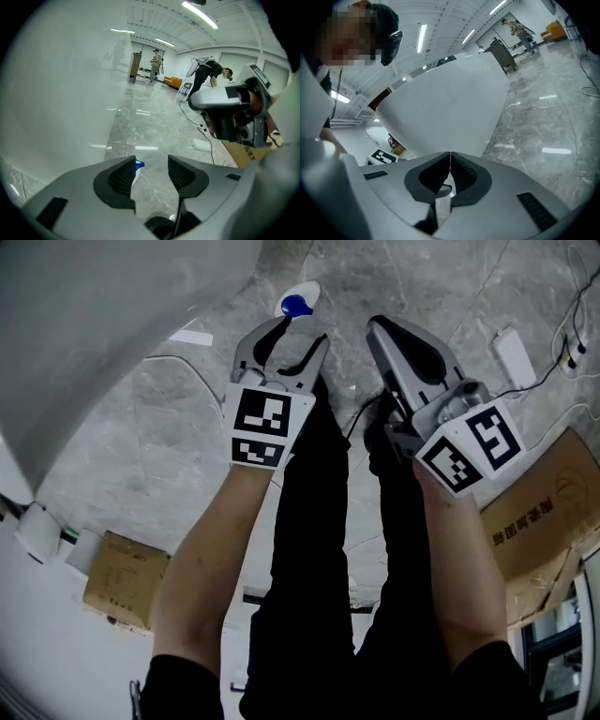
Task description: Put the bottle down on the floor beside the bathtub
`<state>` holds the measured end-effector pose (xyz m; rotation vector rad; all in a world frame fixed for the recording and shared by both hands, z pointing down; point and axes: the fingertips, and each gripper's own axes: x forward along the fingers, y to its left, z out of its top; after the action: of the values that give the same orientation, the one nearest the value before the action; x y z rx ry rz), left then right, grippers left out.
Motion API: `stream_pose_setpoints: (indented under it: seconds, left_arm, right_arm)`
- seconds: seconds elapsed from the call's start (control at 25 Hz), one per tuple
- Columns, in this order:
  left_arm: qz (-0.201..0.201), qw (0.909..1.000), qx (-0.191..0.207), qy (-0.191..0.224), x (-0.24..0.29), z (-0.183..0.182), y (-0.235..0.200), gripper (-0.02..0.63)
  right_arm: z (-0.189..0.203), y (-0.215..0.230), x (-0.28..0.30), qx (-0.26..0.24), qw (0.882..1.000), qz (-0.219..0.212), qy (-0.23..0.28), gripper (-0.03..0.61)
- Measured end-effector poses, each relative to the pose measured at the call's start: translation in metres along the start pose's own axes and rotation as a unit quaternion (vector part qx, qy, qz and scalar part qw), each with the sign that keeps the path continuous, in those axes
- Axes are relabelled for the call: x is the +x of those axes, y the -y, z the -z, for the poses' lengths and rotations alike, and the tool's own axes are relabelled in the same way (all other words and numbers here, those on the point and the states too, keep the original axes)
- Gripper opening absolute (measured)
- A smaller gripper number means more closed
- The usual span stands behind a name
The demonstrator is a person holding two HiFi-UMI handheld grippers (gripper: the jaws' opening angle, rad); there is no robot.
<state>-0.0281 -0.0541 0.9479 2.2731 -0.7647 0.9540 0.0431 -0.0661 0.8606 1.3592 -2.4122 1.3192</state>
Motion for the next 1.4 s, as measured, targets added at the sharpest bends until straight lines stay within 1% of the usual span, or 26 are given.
stream_pose_setpoints:
  seconds: [0.08, 0.24, 0.32, 0.4, 0.52, 0.6, 0.72, 0.84, 1.0, 1.08, 1.16, 1.28, 1.32, 1.4]
  left_arm:
    - [0.008, 1.0, -0.002, 0.004, -0.019, -0.015, 0.005, 0.225]
    - [0.013, 0.9994, -0.021, 0.025, -0.062, -0.049, 0.01, 0.201]
    - [0.014, 0.9986, -0.033, 0.039, -0.083, -0.067, 0.013, 0.182]
    - [0.017, 0.9975, -0.045, 0.051, -0.106, -0.082, 0.017, 0.169]
    - [0.02, 0.9959, -0.065, 0.06, -0.148, -0.105, 0.028, 0.141]
    - [0.019, 0.9943, -0.078, 0.07, -0.179, -0.124, 0.037, 0.115]
    - [0.023, 0.9918, -0.087, 0.092, -0.228, -0.156, 0.055, 0.09]
    - [0.023, 0.9898, -0.084, 0.113, -0.277, -0.188, 0.07, 0.078]
    - [0.02, 0.9876, -0.081, 0.133, -0.338, -0.221, 0.083, 0.066]
    - [0.02, 0.9852, -0.087, 0.147, -0.368, -0.234, 0.086, 0.06]
    - [0.019, 0.9825, -0.091, 0.162, -0.395, -0.246, 0.09, 0.052]
    - [0.014, 0.9781, -0.1, 0.182, -0.431, -0.26, 0.098, 0.048]
    - [0.011, 0.9766, -0.104, 0.188, -0.441, -0.264, 0.101, 0.046]
    - [0.004, 0.9745, -0.107, 0.197, -0.462, -0.27, 0.106, 0.046]
  right_arm:
    - [0.003, -0.018, -0.006, -0.012, 1.0, 0.004, -0.016, 0.029]
    - [-0.006, -0.059, -0.018, -0.035, 0.998, -0.016, -0.052, 0.028]
    - [-0.02, -0.076, -0.026, -0.046, 0.997, -0.024, -0.062, 0.029]
    - [-0.038, -0.09, -0.037, -0.047, 0.997, -0.022, -0.065, 0.028]
    - [-0.069, -0.12, -0.057, -0.047, 0.996, -0.02, -0.07, 0.029]
    - [-0.089, -0.146, -0.072, -0.064, 0.994, -0.027, -0.085, 0.029]
    - [-0.113, -0.188, -0.096, -0.094, 0.988, -0.04, -0.112, 0.028]
    - [-0.136, -0.232, -0.118, -0.116, 0.983, -0.054, -0.135, 0.028]
    - [-0.158, -0.29, -0.151, -0.132, 0.974, -0.073, -0.169, 0.028]
    - [-0.168, -0.322, -0.167, -0.151, 0.967, -0.084, -0.186, 0.029]
    - [-0.177, -0.351, -0.183, -0.183, 0.957, -0.096, -0.201, 0.028]
    - [-0.188, -0.381, -0.206, -0.221, 0.946, -0.108, -0.211, 0.029]
    - [-0.193, -0.386, -0.213, -0.228, 0.945, -0.108, -0.21, 0.028]
    - [-0.204, -0.393, -0.224, -0.231, 0.946, -0.105, -0.199, 0.028]
